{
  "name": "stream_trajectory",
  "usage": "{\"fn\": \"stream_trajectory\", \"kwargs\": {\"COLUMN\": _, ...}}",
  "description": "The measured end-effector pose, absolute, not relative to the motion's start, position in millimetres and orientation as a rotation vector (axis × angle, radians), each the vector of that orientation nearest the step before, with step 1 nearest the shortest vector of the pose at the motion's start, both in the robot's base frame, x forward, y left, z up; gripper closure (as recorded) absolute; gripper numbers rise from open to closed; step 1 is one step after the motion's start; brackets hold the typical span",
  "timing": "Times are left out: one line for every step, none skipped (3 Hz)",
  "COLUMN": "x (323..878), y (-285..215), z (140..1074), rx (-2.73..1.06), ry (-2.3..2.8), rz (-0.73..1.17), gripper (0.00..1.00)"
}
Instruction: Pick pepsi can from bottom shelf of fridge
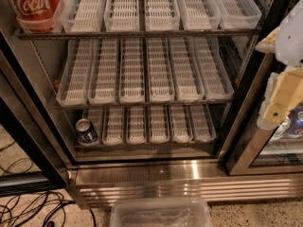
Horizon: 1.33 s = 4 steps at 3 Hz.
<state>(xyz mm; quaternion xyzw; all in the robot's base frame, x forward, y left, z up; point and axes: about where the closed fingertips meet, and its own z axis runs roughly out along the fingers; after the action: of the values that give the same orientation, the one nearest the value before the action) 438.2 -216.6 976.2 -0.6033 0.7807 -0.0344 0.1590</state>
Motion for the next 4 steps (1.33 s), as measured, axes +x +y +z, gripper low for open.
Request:
{"fn": "stream_trajectory", "kwargs": {"x": 438, "y": -217, "z": 976, "rx": -1.725, "ry": 2.232, "rz": -0.098, "gripper": 0.0}}
{"fn": "stream_trajectory", "kwargs": {"x": 437, "y": -208, "z": 969, "rx": -1.713, "ry": 2.213, "rz": -0.107, "gripper": 0.0}}
{"fn": "stream_trajectory", "kwargs": {"x": 426, "y": -183, "z": 937, "rx": -1.664, "ry": 2.2, "rz": -0.059, "gripper": 0.0}}
{"fn": "stream_trajectory", "kwargs": {"x": 419, "y": -152, "z": 872, "rx": -1.638, "ry": 2.201, "rz": 0.04, "gripper": 0.0}}
